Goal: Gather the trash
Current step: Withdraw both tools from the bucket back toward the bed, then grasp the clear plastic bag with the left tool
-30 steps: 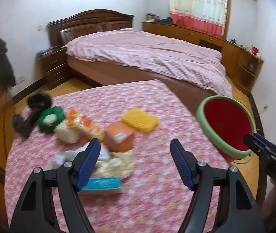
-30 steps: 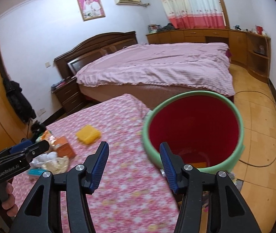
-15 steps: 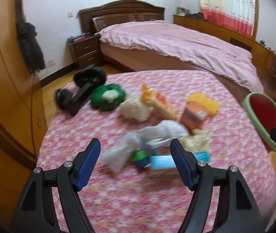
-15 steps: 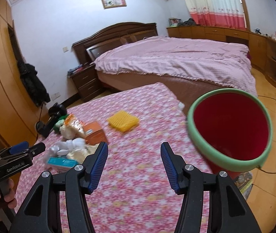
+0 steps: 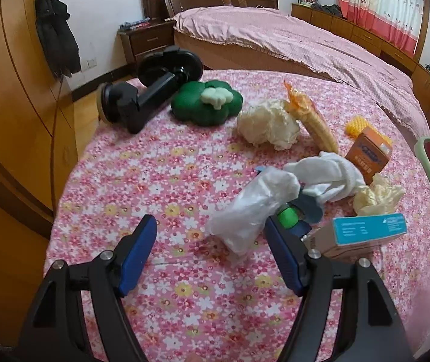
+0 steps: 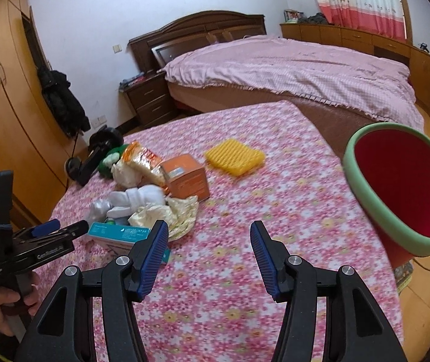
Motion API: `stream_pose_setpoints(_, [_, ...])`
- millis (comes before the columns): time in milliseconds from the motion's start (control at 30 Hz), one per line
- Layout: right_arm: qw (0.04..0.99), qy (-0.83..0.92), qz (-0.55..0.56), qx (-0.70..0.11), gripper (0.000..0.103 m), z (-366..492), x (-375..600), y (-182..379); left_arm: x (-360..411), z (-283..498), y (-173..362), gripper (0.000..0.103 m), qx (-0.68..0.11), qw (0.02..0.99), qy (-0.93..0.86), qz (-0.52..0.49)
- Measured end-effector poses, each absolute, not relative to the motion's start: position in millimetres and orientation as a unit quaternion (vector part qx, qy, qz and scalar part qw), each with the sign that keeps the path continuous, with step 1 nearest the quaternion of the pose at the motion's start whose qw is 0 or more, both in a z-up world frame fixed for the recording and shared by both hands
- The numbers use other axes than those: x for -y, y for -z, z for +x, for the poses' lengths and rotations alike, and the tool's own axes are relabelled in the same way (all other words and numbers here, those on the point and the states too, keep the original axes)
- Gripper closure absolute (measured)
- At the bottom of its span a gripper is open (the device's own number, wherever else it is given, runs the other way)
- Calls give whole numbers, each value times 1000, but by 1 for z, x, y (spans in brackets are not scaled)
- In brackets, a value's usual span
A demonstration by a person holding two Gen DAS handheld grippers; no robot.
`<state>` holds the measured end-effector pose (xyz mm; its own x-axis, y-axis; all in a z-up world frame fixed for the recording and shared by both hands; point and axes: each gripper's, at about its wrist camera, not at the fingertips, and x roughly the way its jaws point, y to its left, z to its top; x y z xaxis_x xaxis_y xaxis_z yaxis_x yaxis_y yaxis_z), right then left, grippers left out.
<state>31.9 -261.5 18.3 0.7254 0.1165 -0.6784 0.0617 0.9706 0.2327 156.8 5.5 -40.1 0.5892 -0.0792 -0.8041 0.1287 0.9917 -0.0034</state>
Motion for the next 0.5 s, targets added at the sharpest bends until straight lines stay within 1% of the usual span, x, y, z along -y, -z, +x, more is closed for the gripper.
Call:
stream_pose_setpoints(167, [916, -17, 118, -382, 45, 40, 253, -11, -2, 168, 48, 29, -452, 888, 74, 22])
stream_pose_setpoints(200, [916, -18, 118, -384, 45, 41, 252, -10, 0, 170, 49, 31, -452, 888, 79, 18])
stream_pose_setpoints(267, [914, -18, 117, -387, 45, 43, 250, -8, 1, 173, 50, 40, -452, 888, 88, 12])
stream_pose_setpoints(333, [913, -19, 114, -390, 45, 45, 247, -6, 2, 176, 50, 53, -452, 886, 101, 6])
stream_pose_setpoints(367, [913, -19, 114, -391, 45, 45, 247, -5, 3, 176, 49, 56, -451, 886, 107, 5])
stream_pose_setpoints(400, [913, -20, 113, -392, 45, 45, 245, -5, 4, 176, 49, 63, -451, 885, 112, 4])
stream_pose_setpoints(433, [912, -21, 112, -393, 45, 45, 244, -4, 5, 175, 48, 72, -451, 885, 120, 2])
stream_pose_setpoints(500, [912, -23, 112, -395, 45, 46, 241, -3, 4, 173, 48, 85, -451, 882, 135, -4])
